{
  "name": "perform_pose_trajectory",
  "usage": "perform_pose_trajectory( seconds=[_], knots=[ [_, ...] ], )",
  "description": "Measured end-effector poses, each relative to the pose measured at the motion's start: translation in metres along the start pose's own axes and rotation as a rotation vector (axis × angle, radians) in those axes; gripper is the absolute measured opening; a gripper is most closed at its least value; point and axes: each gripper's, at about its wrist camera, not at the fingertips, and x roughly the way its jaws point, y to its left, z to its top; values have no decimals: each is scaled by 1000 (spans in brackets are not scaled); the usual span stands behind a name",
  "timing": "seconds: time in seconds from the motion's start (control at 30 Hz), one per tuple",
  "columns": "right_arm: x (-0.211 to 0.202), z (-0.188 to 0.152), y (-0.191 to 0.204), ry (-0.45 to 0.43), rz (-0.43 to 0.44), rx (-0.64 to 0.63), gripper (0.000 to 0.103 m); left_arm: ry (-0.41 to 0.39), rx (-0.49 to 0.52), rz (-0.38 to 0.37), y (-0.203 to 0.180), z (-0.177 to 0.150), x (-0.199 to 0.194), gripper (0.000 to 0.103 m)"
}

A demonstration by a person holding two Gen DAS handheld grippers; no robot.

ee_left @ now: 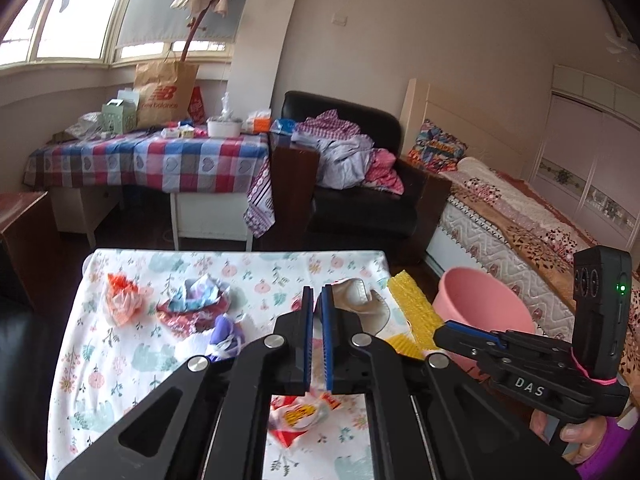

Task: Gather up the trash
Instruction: 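Carry the cup and foam net to the pink bucket and release both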

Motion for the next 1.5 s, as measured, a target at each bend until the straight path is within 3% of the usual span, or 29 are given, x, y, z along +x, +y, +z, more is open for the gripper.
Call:
perform_pose_trajectory(
  seconds=[0.27,0.77,1.1,1.5],
  knots=[
    [-31,0,-16,-67,-53,14,9,-31,45,-54,-34,15,-1,2],
    [-80,-14,-98,-155,-223,161,9,-31,165,-260,-141,40,38,2],
    [-90,-33,-152,-149,-312,257,9,41,229,-341,-206,32,86,2],
    [-80,-41,-179,-120,-360,293,9,161,231,-380,-233,4,143,2]
  ],
)
